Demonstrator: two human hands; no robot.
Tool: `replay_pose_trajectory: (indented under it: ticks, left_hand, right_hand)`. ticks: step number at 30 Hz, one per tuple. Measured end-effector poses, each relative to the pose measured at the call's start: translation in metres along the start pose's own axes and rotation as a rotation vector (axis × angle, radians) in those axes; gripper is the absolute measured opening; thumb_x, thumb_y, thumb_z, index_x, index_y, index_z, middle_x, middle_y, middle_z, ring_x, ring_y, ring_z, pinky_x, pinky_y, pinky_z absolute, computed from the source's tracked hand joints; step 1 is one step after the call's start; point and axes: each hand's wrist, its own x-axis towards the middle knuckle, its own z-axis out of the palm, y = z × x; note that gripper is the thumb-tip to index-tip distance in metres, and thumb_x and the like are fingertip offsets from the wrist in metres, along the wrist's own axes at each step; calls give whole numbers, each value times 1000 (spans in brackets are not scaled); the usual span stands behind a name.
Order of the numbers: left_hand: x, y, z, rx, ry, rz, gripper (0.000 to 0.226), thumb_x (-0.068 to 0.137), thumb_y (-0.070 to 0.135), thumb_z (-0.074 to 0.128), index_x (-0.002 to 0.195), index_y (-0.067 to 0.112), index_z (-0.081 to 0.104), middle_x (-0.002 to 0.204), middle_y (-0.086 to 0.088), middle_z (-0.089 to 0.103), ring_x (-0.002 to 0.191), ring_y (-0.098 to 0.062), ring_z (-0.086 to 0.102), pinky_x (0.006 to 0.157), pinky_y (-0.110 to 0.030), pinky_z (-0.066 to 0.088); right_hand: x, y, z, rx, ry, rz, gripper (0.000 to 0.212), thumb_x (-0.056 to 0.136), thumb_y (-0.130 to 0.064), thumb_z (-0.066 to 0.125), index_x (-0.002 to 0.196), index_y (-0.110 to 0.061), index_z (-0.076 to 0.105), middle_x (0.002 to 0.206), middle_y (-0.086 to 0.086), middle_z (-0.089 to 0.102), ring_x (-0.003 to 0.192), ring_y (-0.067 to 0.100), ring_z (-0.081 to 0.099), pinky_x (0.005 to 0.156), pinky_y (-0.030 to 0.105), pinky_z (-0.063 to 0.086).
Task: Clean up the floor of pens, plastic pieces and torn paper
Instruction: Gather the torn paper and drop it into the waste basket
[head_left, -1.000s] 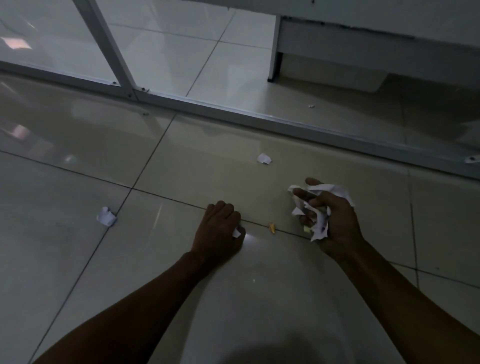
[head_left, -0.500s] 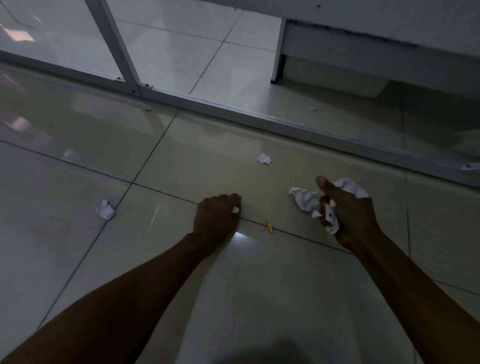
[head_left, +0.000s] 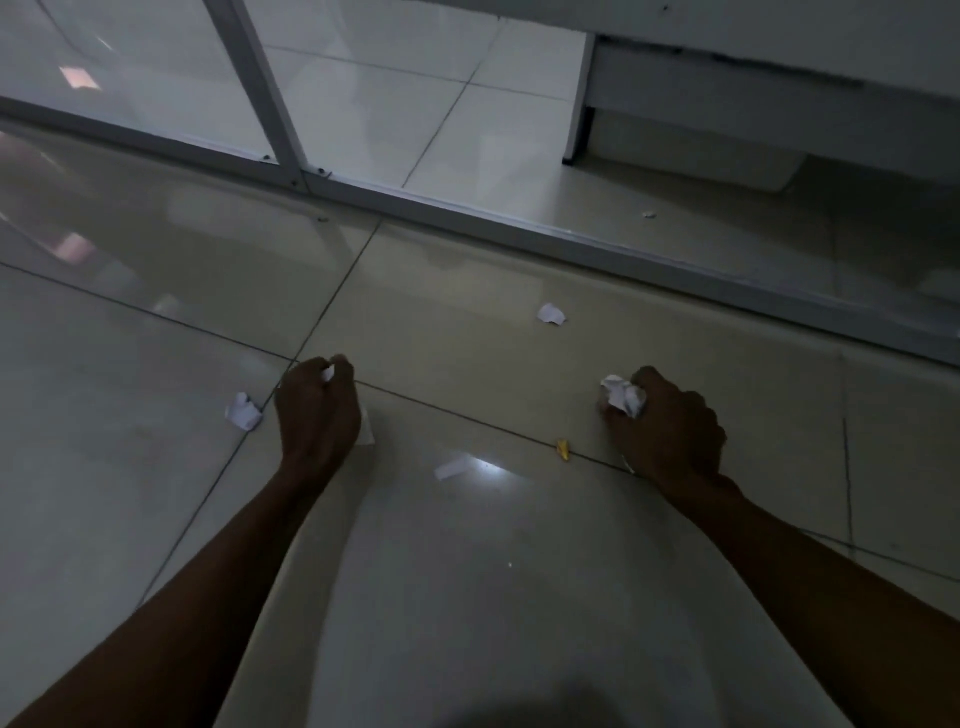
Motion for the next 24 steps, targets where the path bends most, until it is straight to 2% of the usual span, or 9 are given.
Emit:
replay_pose_trajectory:
  ticks: [4,8,11,14,16,19,20,22,24]
  left_hand:
    - [7,-15,-27,18,83,-131,30,91,31,47,68,12,49,72,-17,64,71,-31,64,69,-39,50]
    - [9,-36,-53,67,145,-275,17,95,22,51,97,5,49,96,-18,65,89,-29,62,71,-30,41]
    - [7,-42,-71,92,121,-301,37,92,14,61,120,-1,42,102,-13,59,89,-22,55,74,-25,39]
    - [6,-52,-77,217,10,-315,54,94,27,59,134,1,36,117,-22,60,102,-35,58,83,-37,46]
    - [6,-56,-76,335,-51,-290,48,96,31,55,134,6,40,121,-25,59,108,-40,57,84,-40,45]
    - [5,-58,-75,398,-69,-207,27,96,30,55,115,11,53,107,-20,65,90,-34,62,70,-32,44]
    - [4,-58,-75,422,-74,-191,24,96,30,54,111,11,53,104,-20,66,85,-33,62,67,-32,44]
    - [3,-60,-73,496,-105,-166,24,97,27,51,109,7,51,104,-20,64,86,-34,61,66,-34,44]
    - [2,-63,-69,592,-141,-139,25,98,23,50,110,2,51,107,-22,63,91,-36,61,66,-35,43]
  right_hand:
    - [-2,-1,4,165,113,-48,37,90,-45,53,71,-13,54,69,8,62,70,31,62,62,34,50]
    - [-3,-15,3,420,18,-127,44,81,-43,48,51,-11,48,53,3,58,59,23,62,61,38,54]
    - [-3,-31,11,478,-16,-145,41,78,-34,52,52,-3,45,49,11,53,50,31,57,53,40,52]
    - [-7,-44,20,556,-37,-111,34,78,-22,60,58,1,45,52,19,52,50,36,58,45,43,51]
    - [-11,-51,22,566,-55,-119,26,78,-16,64,61,-3,49,52,13,56,51,31,60,46,38,52]
    - [-18,-55,20,572,-109,-156,11,81,-10,65,73,-17,63,61,-1,63,59,17,63,56,25,49]
    - [-20,-53,20,580,-129,-154,16,82,-10,64,70,-19,63,59,-1,63,57,17,62,55,26,49]
    - [-22,-47,21,577,-142,-135,31,85,-12,62,56,-8,52,49,9,55,45,26,55,45,31,45]
    - [-22,-39,19,560,-104,-110,37,85,-10,62,53,-1,44,45,10,47,39,19,45,41,27,39]
